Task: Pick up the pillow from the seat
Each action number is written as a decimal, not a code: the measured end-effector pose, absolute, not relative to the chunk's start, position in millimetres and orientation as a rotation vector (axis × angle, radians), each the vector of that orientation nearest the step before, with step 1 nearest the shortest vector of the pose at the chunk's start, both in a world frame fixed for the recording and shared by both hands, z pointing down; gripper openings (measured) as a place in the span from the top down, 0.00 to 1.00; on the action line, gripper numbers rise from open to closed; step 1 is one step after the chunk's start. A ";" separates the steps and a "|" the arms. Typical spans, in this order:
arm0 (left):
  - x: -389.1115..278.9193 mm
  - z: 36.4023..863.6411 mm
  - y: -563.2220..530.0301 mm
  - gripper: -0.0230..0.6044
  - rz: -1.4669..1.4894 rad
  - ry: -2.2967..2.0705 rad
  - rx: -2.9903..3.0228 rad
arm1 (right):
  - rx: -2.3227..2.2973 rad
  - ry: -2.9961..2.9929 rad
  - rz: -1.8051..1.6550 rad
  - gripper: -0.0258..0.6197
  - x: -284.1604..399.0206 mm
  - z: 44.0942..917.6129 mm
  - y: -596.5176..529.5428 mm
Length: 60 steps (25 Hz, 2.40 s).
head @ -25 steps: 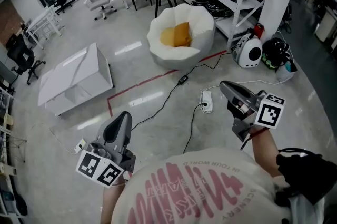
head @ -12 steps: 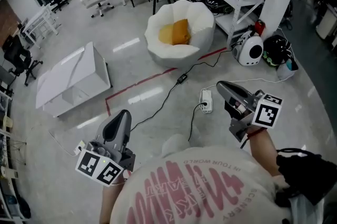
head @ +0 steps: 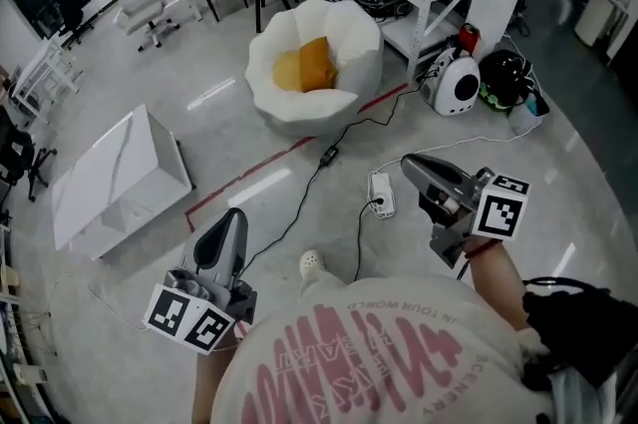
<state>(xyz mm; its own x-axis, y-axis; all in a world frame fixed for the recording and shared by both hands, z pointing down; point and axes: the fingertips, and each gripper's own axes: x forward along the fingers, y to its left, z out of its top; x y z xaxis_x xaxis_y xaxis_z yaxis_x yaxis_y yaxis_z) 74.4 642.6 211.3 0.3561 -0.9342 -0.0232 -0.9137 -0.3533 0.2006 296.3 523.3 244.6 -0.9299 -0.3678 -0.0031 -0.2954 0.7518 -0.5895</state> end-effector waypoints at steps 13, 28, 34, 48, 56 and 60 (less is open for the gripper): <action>-22.1 184.7 509.7 0.94 -0.176 -1.538 2.575 | -0.681 2.760 -0.893 0.95 206.2 218.9 417.4; -102.1 196.8 433.2 0.94 -0.207 -1.451 2.593 | -0.761 2.762 -0.921 0.95 124.2 233.4 362.2; -112.6 212.7 419.5 0.94 -0.213 -1.436 2.549 | -0.757 2.805 -0.952 0.95 106.1 244.8 349.3; -131.3 218.3 336.4 0.94 -0.177 -1.524 2.516 | -0.637 2.799 -0.978 0.95 71.1 253.7 242.0; -129.7 212.2 253.2 0.94 -0.200 -1.554 2.494 | -0.603 2.836 -0.958 0.95 70.0 245.6 149.8; -125.2 204.7 208.4 0.94 -0.205 -1.585 2.492 | -0.569 2.835 -0.951 0.95 73.1 237.6 100.2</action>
<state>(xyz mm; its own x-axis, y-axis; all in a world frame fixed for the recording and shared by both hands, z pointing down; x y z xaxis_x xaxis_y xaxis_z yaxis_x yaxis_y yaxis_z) -125.2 208.4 204.7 0.4219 -0.9065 -0.0192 -0.8815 -0.4150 0.2252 73.1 100.2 237.6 -0.9254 -0.3780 0.0259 -0.3172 0.7354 -0.5989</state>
